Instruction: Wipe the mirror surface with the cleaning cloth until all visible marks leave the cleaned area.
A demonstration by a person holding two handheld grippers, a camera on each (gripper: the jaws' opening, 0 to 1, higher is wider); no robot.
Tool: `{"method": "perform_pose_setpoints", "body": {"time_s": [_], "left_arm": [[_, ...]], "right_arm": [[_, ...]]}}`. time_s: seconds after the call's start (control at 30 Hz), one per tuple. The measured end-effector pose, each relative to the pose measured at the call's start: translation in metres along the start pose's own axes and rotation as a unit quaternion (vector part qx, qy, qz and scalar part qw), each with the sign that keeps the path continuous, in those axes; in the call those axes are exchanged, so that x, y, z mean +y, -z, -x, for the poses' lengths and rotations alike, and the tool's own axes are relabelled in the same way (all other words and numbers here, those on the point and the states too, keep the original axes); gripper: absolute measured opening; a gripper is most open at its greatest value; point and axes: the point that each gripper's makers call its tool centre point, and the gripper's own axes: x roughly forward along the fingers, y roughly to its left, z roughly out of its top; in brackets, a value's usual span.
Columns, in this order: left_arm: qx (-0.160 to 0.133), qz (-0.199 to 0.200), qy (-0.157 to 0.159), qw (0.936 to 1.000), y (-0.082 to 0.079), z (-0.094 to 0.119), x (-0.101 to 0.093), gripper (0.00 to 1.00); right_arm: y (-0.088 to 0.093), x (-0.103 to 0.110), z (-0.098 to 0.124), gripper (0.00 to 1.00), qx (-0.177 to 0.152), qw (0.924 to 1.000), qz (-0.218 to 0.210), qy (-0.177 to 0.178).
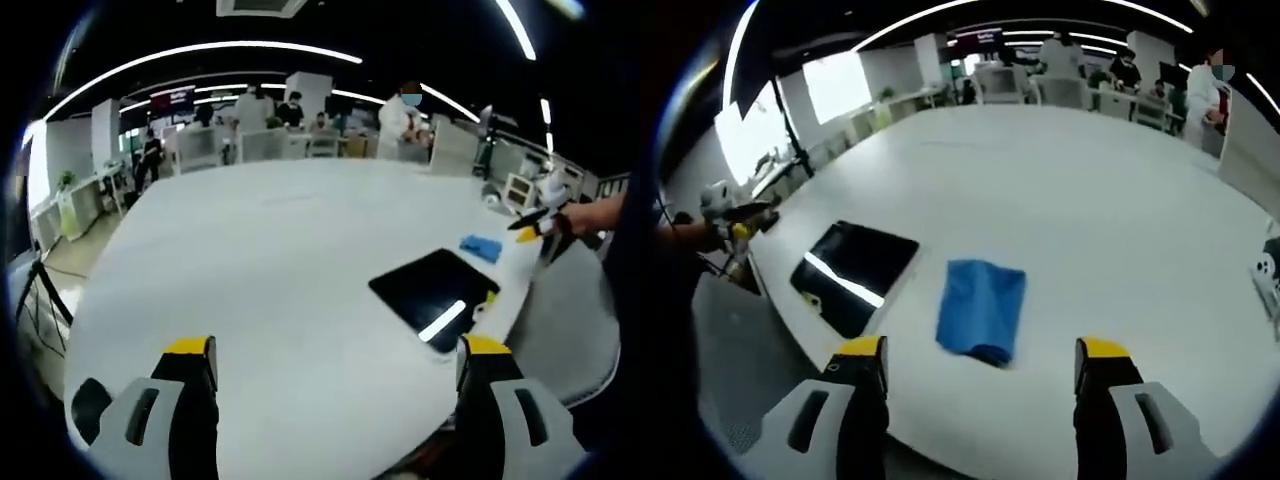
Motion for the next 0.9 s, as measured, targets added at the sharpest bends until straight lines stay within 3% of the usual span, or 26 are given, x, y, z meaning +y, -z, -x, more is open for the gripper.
{"method": "perform_pose_setpoints", "body": {"time_s": [0.13, 0.27, 0.3, 0.37, 0.47, 0.5, 0.57, 0.63, 0.7, 0.8, 0.87, 0.9], "left_arm": [[0.017, 0.001, 0.043, 0.9989, -0.012, 0.05, -0.027, 1.0], [-0.001, 0.042, 0.037, 0.9984, -0.043, 0.11, -0.028, 1.0], [-0.005, 0.034, 0.023, 0.9991, -0.054, 0.128, -0.03, 1.0], [-0.021, 0.022, -0.017, 0.9994, -0.063, 0.147, -0.027, 1.0], [-0.034, 0.007, -0.074, 0.9967, -0.058, 0.157, -0.017, 1.0], [-0.046, -0.01, -0.093, 0.9945, -0.057, 0.154, -0.014, 1.0], [-0.037, -0.016, -0.109, 0.9932, -0.046, 0.146, -0.009, 1.0], [-0.065, 0.004, -0.113, 0.9915, -0.047, 0.134, -0.007, 1.0], [-0.061, 0.018, -0.075, 0.9951, -0.045, 0.114, -0.016, 1.0], [-0.036, -0.031, -0.054, 0.9974, -0.04, 0.08, -0.011, 1.0], [-0.06, -0.025, -0.055, 0.9963, -0.045, 0.064, -0.003, 1.0], [-0.097, 0.005, -0.052, 0.9939, -0.047, 0.049, 0.004, 1.0]], "right_arm": [[-0.007, 0.023, 0.045, 0.9, -0.002, 0.9991, -0.001, -0.042], [-0.011, 0.035, 0.11, 0.93, 0.006, 0.9989, -0.001, -0.047], [-0.013, 0.031, 0.133, 0.94, 0.016, 0.9987, 0.041, -0.028], [-0.022, 0.017, 0.169, 0.95, 0.01, 0.9963, 0.08, 0.03], [-0.029, -0.001, 0.206, 0.95, -0.011, 0.9902, 0.087, 0.108], [-0.027, -0.007, 0.212, 0.95, -0.03, 0.9886, 0.066, 0.132], [-0.017, -0.009, 0.208, 0.96, -0.04, 0.9892, 0.04, 0.135], [-0.006, -0.015, 0.196, 0.96, -0.04, 0.988, 0.02, 0.148], [-0.01, -0.018, 0.167, 0.95, -0.057, 0.9897, 0.008, 0.131], [-0.014, -0.029, 0.117, 0.92, -0.048, 0.9917, 0.001, 0.119], [-0.036, -0.022, 0.093, 0.87, -0.083, 0.9909, 0.002, 0.106], [-0.048, -0.024, 0.072, 0.84, -0.132, 0.9857, -0.024, 0.101]]}}
